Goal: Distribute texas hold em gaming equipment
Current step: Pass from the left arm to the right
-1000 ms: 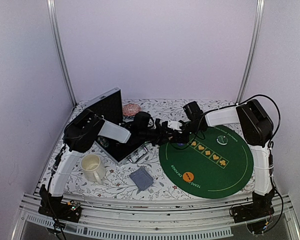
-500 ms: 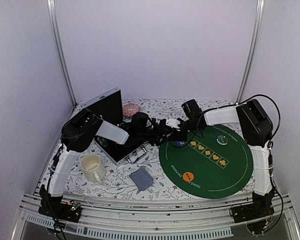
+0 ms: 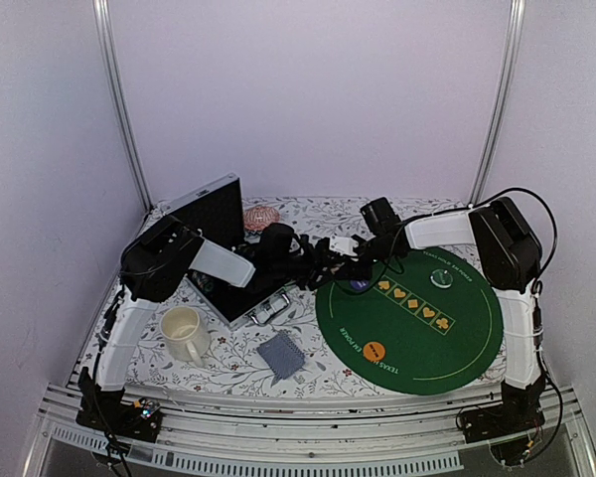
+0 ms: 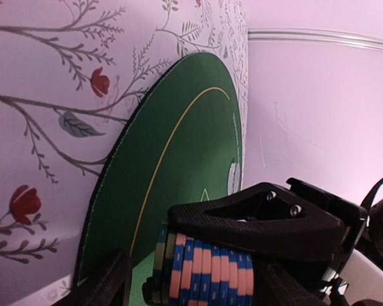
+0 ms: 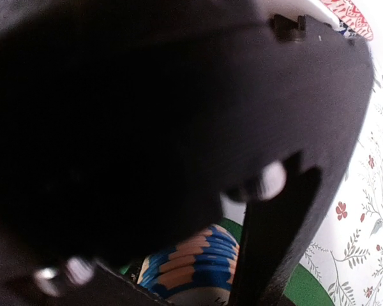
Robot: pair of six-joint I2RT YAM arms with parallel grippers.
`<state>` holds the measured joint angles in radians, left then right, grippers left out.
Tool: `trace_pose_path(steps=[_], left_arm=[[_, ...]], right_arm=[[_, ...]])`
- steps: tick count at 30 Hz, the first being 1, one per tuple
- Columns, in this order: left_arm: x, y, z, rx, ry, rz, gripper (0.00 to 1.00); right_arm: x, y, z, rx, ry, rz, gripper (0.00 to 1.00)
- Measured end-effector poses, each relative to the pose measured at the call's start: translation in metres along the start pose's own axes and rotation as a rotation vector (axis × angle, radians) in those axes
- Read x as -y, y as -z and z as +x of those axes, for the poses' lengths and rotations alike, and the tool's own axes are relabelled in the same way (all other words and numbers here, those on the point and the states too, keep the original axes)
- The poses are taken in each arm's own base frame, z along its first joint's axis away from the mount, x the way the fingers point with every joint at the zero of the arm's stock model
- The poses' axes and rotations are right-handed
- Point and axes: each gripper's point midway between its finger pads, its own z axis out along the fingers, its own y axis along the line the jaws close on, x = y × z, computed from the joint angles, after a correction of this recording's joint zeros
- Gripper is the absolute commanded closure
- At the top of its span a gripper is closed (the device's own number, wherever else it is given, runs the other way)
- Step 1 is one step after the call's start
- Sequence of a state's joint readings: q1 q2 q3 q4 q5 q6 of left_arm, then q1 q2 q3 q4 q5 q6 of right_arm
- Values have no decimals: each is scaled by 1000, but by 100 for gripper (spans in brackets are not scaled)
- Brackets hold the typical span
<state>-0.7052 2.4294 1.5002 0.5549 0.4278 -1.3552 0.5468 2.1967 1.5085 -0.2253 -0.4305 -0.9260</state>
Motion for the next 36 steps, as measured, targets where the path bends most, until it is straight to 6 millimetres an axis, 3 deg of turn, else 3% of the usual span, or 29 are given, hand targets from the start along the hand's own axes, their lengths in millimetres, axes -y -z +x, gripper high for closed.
trace_pose_path(steps=[36], left_arm=[[-2, 7, -13, 44, 14, 34, 39]], right_arm=[[12, 11, 33, -97, -35, 14, 91]])
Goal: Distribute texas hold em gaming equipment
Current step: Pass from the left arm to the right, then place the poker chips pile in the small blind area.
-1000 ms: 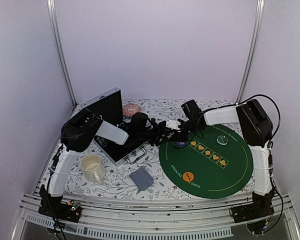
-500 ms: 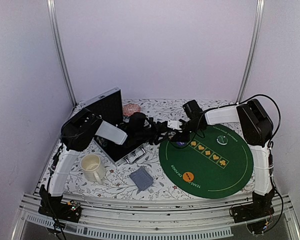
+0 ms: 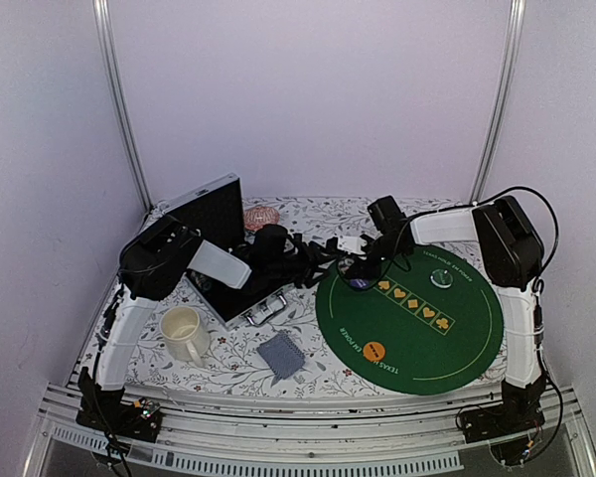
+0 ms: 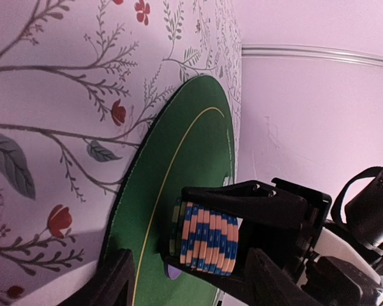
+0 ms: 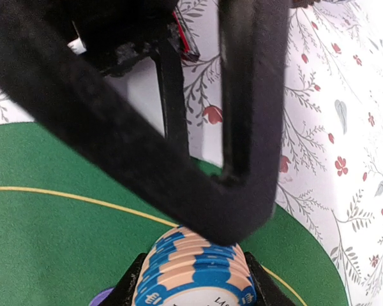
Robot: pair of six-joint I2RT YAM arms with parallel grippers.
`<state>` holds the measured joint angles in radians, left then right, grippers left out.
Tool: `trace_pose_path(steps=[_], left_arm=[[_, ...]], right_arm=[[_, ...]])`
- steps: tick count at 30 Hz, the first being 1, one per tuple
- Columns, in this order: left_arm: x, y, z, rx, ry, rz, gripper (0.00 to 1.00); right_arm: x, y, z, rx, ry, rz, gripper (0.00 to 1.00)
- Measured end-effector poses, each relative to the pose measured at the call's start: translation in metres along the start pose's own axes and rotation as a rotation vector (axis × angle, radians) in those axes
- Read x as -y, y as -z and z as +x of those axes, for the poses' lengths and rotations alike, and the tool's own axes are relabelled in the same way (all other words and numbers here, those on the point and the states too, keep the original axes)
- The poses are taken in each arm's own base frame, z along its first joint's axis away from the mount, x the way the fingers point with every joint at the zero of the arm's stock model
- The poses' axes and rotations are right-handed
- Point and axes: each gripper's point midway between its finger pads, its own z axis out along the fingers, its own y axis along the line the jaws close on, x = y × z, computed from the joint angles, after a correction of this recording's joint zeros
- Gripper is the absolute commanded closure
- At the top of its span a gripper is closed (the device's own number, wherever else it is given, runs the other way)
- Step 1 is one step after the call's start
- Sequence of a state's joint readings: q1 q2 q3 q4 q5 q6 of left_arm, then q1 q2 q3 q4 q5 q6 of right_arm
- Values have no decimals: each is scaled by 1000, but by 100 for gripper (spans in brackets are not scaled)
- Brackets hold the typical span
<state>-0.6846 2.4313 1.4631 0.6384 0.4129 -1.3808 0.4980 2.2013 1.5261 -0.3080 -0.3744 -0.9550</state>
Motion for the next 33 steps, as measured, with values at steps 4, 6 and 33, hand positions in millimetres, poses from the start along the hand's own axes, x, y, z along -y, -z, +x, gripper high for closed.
trace_pose_path(steps=[4, 6, 33], left_arm=[[0, 1, -1, 3, -1, 2, 39], [0, 1, -1, 3, -4, 3, 39], [62, 42, -23, 102, -110, 75, 40]], right_arm=[[6, 3, 8, -11, -17, 8, 91], [8, 3, 10, -14, -21, 10, 91], [34, -3, 17, -99, -57, 41, 85]])
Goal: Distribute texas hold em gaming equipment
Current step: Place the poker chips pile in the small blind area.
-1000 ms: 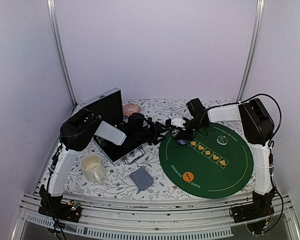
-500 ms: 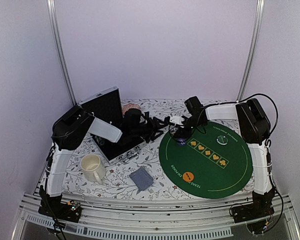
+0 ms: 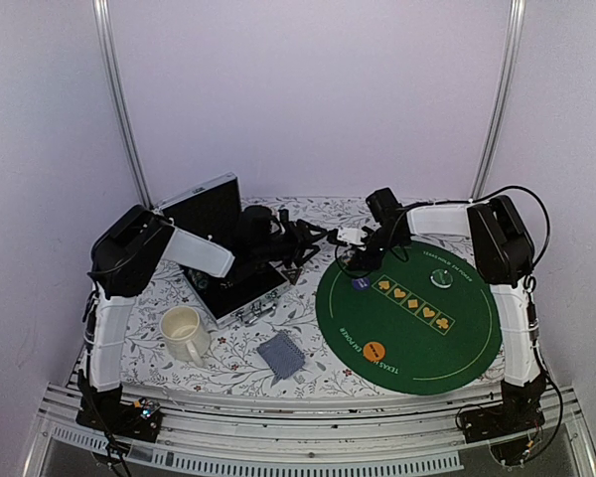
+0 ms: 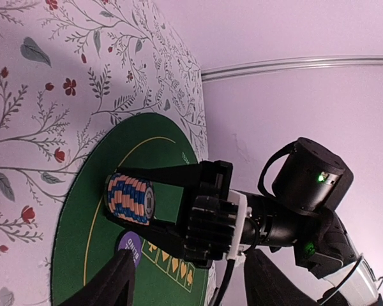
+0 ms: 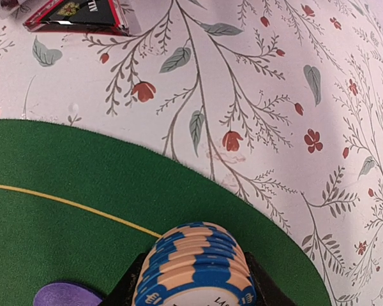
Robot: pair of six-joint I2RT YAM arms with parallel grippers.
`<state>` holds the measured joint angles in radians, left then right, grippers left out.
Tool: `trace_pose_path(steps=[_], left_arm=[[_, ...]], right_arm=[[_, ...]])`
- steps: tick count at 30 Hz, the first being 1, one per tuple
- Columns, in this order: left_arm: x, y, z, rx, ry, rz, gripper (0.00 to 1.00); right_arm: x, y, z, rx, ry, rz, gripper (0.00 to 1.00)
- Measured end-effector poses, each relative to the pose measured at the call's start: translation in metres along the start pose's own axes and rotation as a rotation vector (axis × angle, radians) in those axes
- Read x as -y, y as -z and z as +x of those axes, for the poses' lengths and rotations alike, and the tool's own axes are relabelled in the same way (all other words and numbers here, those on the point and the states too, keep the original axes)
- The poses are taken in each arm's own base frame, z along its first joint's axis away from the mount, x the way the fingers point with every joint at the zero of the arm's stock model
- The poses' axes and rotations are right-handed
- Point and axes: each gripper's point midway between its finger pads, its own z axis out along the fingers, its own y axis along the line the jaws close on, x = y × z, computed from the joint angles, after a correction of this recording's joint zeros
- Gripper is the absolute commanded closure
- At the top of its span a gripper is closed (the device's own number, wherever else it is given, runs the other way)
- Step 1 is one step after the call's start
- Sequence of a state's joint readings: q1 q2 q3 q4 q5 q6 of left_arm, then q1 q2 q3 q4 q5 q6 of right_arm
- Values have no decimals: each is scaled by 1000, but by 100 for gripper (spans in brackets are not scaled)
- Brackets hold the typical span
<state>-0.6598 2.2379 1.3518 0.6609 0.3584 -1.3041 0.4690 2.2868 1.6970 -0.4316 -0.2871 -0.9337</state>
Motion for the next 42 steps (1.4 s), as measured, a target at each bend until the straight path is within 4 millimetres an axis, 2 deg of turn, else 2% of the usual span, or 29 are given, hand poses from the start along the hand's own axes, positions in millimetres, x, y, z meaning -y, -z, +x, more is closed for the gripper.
trace_pose_path(steps=[5, 9, 14, 18, 24, 37, 40, 41, 42], left_arm=[[19, 14, -4, 14, -14, 30, 40], [40, 26, -9, 33, -37, 70, 40], [58, 36, -14, 54, -67, 105, 40], [53, 39, -17, 60, -69, 97, 40], [37, 43, -19, 62, -55, 65, 40], [38, 45, -24, 70, -52, 71, 40], [39, 45, -24, 68, -54, 77, 40], [40, 45, -24, 68, -55, 79, 40], [40, 45, -23, 67, -56, 81, 40]], right_arm=[[0, 1, 1, -20, -3, -8, 82], [0, 0, 1, -29, -2, -6, 71], [-1, -1, 2, -42, 1, -4, 65], [-1, -1, 2, -45, -1, -9, 59], [-1, -1, 2, -47, -1, -12, 55], [2, -1, 2, -50, 1, -7, 47], [3, -1, 1, -51, 2, -3, 33], [4, -1, 1, -50, 5, 4, 26], [6, 0, 1, -51, 4, 8, 13]])
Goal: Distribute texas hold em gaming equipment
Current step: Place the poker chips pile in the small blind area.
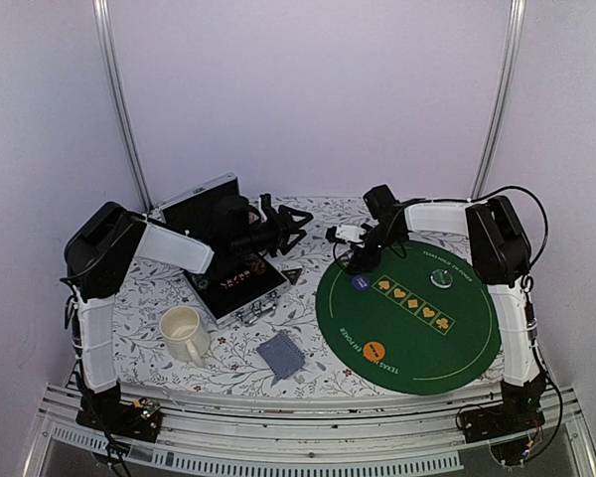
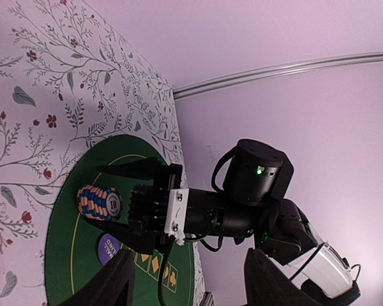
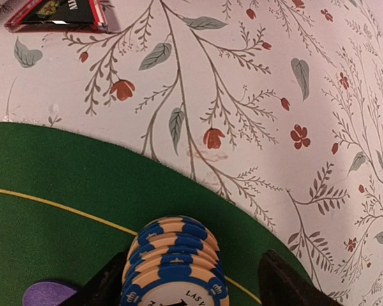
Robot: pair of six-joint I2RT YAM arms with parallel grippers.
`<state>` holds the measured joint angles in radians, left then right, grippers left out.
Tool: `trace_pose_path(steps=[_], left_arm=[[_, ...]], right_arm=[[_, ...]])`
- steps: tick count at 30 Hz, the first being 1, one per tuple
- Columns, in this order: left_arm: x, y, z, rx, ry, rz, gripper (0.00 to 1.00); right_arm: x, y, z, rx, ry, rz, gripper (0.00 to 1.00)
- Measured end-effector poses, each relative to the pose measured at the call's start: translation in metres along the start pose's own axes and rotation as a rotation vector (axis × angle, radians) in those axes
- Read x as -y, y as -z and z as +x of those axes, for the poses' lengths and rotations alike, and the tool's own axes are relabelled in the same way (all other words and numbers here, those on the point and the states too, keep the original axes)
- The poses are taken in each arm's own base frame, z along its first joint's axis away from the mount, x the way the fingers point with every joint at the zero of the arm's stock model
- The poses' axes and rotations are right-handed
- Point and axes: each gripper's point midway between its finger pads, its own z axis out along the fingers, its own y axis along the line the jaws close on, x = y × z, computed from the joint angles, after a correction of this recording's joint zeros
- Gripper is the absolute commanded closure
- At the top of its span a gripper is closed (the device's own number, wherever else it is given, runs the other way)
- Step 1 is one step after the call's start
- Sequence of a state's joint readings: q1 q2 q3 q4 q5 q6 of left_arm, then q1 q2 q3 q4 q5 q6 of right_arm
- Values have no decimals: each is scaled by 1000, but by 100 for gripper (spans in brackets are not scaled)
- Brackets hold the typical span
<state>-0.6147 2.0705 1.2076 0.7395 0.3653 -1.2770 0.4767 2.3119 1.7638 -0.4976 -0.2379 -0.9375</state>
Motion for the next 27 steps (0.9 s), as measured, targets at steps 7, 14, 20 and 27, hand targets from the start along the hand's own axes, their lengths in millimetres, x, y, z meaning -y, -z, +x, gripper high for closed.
trace_pose_path(steps=[7, 14, 20, 27], left_arm=[[1, 0, 1, -6, 1, 6, 40], [2, 0, 2, -14, 1, 9, 40], [2, 0, 3, -20, -11, 10, 40], [1, 5, 1, -20, -50, -2, 39]], right_arm=[[9, 2, -7, 18, 0, 32, 1], [2, 3, -12, 10, -15, 11, 1], [-18, 7, -26, 27, -10, -48, 1], [0, 57, -67, 130, -20, 29, 1]])
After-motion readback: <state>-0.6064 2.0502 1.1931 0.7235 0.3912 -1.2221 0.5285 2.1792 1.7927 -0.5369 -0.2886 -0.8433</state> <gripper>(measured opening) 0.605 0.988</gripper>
